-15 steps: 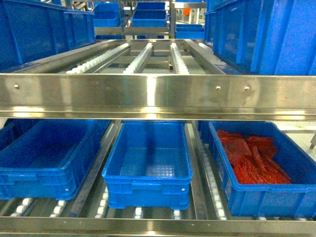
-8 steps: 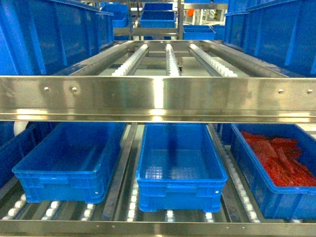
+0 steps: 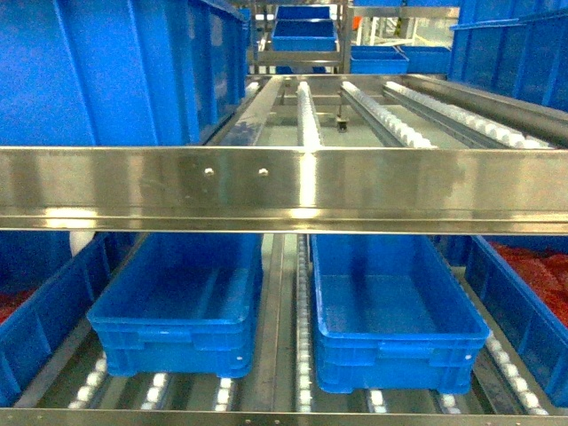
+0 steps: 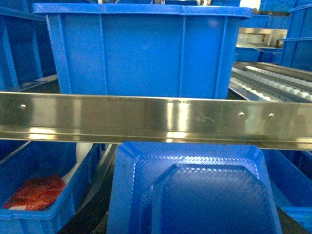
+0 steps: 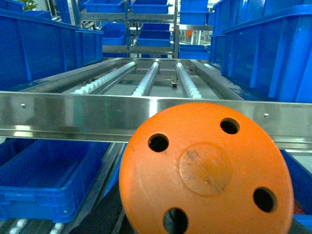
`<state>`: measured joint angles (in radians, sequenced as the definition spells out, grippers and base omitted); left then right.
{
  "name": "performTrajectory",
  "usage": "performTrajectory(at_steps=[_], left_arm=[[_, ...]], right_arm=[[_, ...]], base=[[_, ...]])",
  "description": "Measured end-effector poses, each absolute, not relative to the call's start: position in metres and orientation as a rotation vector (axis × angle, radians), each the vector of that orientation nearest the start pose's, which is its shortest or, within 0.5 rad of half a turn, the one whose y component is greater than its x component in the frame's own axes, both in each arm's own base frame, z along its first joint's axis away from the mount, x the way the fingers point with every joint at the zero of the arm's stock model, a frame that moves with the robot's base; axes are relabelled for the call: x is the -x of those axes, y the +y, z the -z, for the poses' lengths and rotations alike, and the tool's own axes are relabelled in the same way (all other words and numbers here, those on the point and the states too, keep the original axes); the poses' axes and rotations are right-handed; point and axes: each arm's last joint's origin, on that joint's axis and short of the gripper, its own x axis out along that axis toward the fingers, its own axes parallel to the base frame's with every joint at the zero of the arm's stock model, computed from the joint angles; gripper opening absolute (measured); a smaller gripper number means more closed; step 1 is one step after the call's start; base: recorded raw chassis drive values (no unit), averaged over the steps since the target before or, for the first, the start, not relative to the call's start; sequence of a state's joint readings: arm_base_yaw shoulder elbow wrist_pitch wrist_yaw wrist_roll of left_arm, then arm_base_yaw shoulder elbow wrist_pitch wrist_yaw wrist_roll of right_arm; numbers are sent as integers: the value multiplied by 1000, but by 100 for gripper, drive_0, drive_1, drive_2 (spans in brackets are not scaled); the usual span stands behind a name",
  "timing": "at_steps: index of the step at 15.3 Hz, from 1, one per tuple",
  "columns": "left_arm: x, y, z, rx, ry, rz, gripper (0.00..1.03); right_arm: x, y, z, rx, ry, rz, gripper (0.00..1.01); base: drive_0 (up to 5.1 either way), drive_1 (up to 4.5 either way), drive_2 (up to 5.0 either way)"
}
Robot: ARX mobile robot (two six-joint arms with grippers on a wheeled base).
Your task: Sort blue parts and orange caps into right shelf containers
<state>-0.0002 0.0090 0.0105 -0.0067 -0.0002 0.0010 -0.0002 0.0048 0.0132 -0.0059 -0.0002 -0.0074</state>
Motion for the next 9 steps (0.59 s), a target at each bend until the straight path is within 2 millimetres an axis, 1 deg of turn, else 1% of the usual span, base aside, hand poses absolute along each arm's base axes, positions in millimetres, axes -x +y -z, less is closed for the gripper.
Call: performTrajectory(at_steps=[3, 9], left_arm=[[-98, 0, -166, -1, 3, 0, 43], [-98, 0, -166, -1, 6, -2, 43]], right_arm=[[-97, 0, -167, 7, -4, 0, 44], [-97, 0, -167, 7, -2, -2, 44]], base=[[-486, 339, 150], [0, 0, 0]])
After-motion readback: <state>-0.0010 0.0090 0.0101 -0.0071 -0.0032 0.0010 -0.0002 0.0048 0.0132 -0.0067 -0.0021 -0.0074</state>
